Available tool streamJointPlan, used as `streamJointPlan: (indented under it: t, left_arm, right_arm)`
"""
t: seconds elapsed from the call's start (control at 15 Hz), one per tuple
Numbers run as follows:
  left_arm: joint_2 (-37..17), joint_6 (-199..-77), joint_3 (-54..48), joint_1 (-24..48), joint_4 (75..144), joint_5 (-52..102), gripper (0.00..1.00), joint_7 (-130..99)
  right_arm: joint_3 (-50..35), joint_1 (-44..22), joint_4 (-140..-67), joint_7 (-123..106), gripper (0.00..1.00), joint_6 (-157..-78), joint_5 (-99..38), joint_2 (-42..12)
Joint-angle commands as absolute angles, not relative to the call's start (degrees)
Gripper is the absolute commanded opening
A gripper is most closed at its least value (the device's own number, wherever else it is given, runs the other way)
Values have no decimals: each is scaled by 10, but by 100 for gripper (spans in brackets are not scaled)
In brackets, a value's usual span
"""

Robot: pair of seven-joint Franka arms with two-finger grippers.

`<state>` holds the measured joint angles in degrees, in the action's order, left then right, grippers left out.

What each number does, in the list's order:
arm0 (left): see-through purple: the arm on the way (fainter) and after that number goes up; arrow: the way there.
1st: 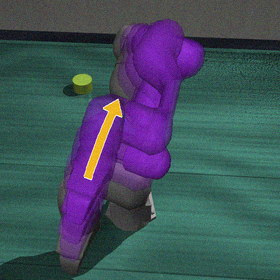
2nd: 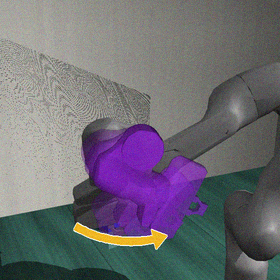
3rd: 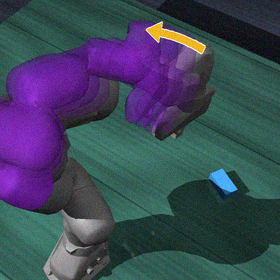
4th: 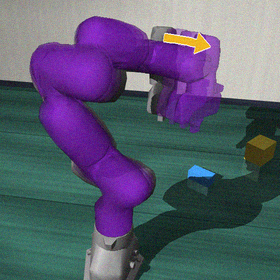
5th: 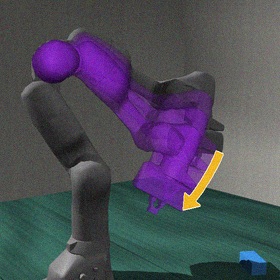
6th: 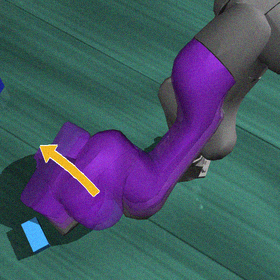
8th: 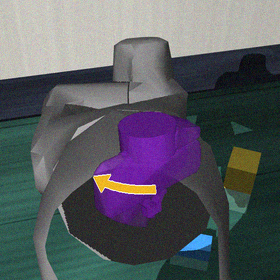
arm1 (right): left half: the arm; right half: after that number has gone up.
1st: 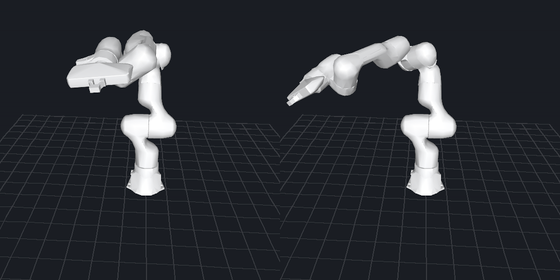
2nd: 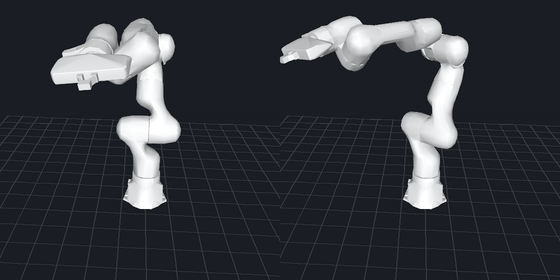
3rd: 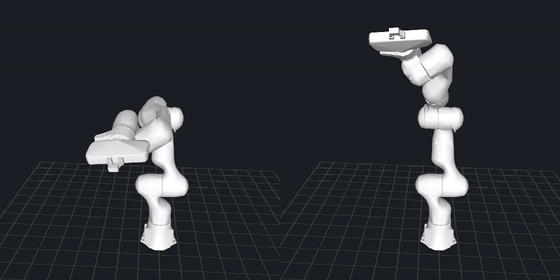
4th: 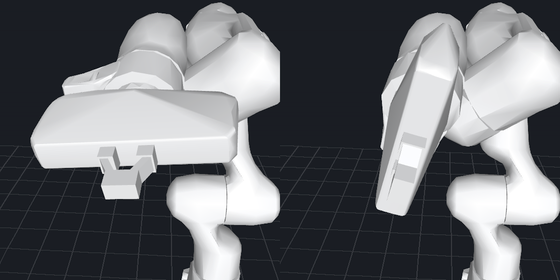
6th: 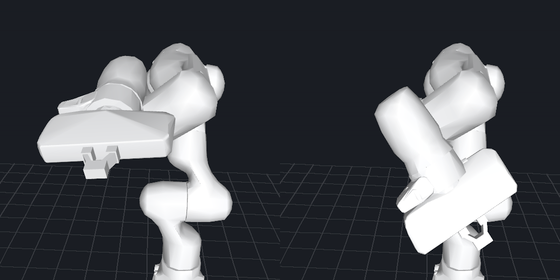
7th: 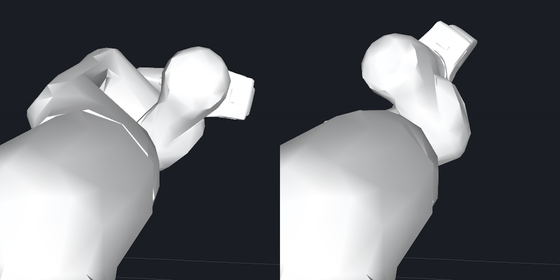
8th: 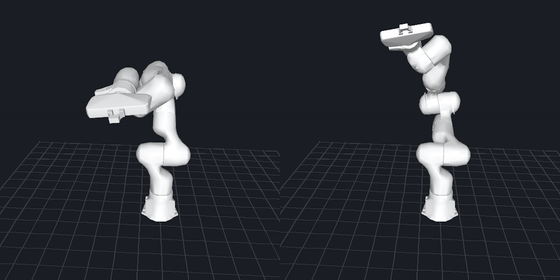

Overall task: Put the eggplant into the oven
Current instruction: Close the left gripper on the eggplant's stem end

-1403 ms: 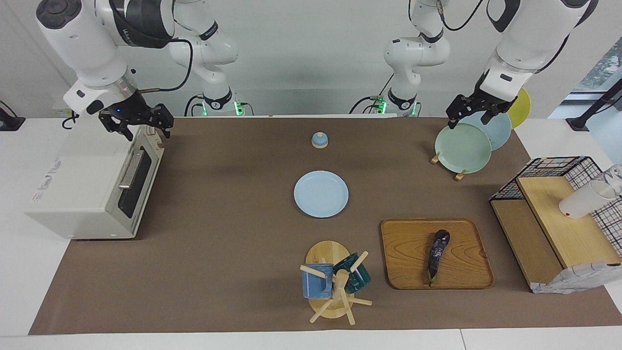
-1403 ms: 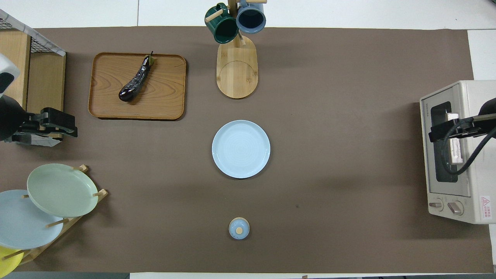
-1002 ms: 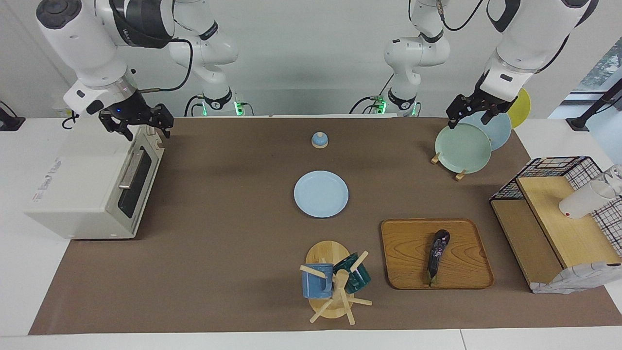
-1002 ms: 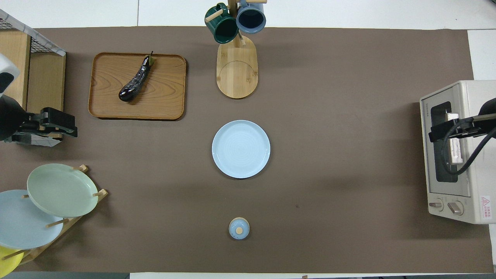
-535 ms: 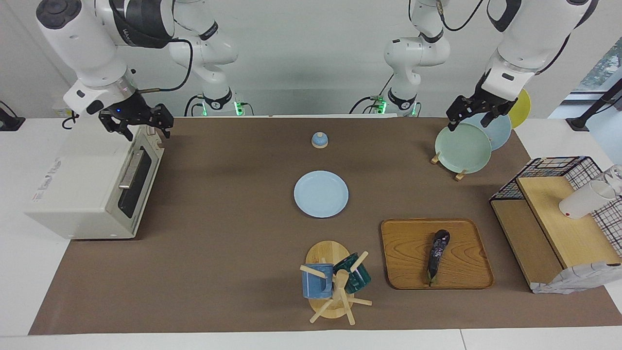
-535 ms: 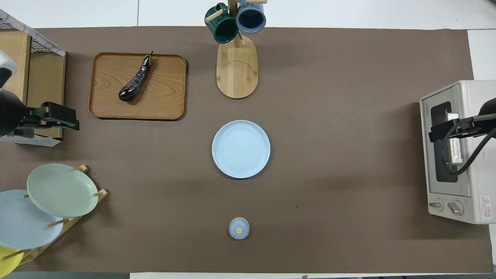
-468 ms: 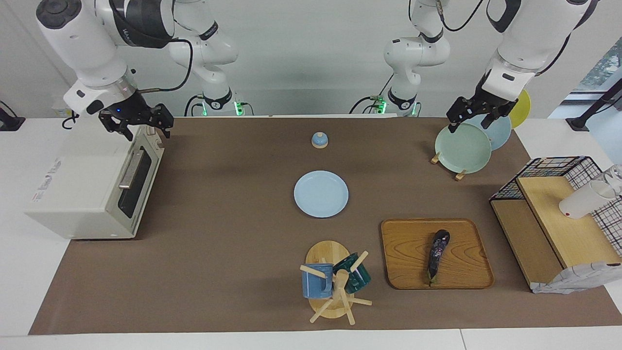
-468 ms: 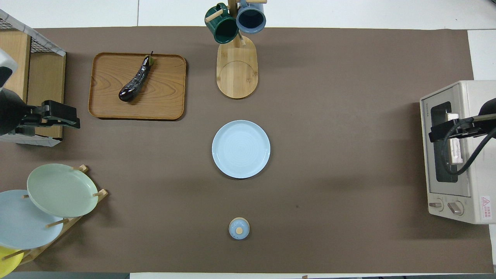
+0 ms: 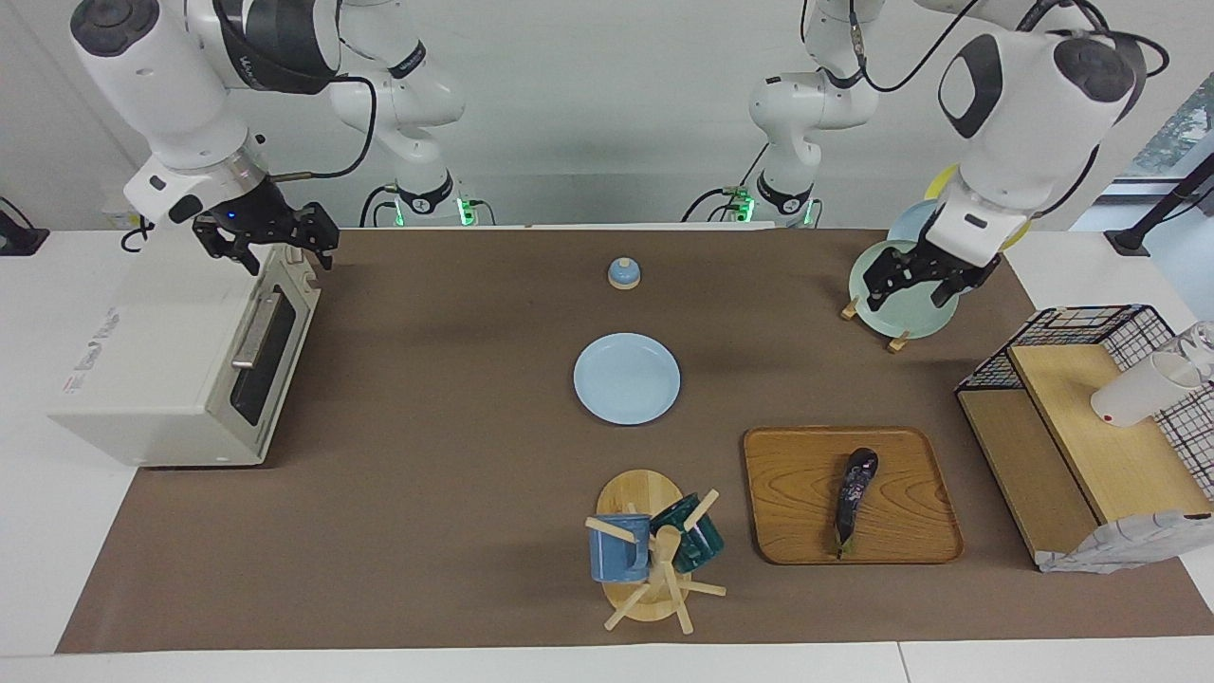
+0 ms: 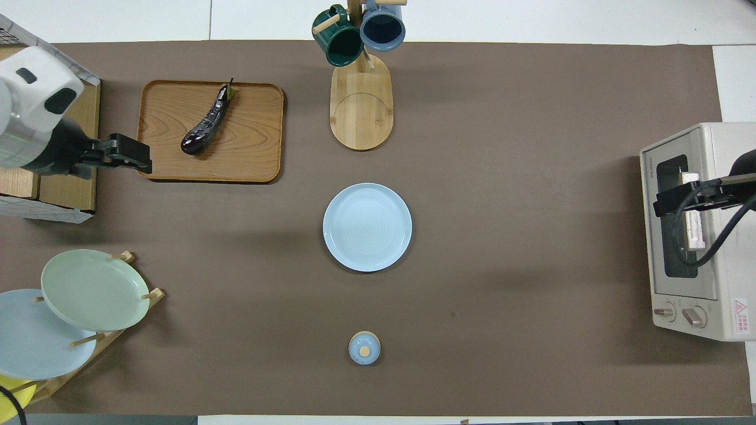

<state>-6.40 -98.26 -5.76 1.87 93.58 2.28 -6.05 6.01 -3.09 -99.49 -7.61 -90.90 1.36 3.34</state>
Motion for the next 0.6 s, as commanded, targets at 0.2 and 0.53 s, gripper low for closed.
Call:
streamJointPlan:
  t: [0.2,0.53]
  left_arm:
    - [-257,-1076,-62,14,838,25,100,34]
    - [-359,-1111,-62,25,769,-18,100,74]
  right_arm:
    - [59,-28,-988,-66,100,-896,12,33]
    - [59,-27,-988,-66,100,-895,13,33]
